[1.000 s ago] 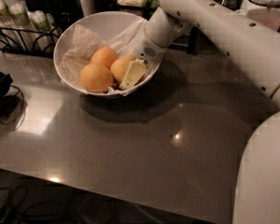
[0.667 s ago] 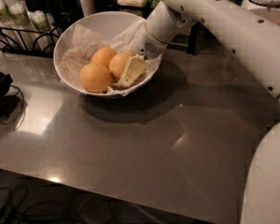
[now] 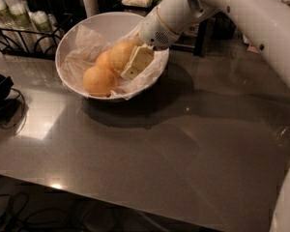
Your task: Pick orange from white bowl
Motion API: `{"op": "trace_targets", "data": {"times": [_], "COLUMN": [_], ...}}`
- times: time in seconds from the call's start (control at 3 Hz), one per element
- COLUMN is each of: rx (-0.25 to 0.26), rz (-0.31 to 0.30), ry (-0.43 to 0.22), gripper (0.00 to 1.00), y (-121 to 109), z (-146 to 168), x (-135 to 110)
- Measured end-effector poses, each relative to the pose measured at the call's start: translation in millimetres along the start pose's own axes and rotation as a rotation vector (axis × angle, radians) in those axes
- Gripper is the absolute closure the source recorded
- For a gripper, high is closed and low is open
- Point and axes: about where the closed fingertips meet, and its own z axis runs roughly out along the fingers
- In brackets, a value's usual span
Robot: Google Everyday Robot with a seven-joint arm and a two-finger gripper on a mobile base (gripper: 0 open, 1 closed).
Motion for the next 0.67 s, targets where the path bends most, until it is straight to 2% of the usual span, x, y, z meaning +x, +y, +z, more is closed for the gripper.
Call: {"op": "trace_targets", "data": {"times": [0.67], "rx": [0.049], "rz": [-0.055], "ry": [-0.040], "gripper": [1.00], "y": [5.7], "z": [-46.1], "x": [-19.8]}}
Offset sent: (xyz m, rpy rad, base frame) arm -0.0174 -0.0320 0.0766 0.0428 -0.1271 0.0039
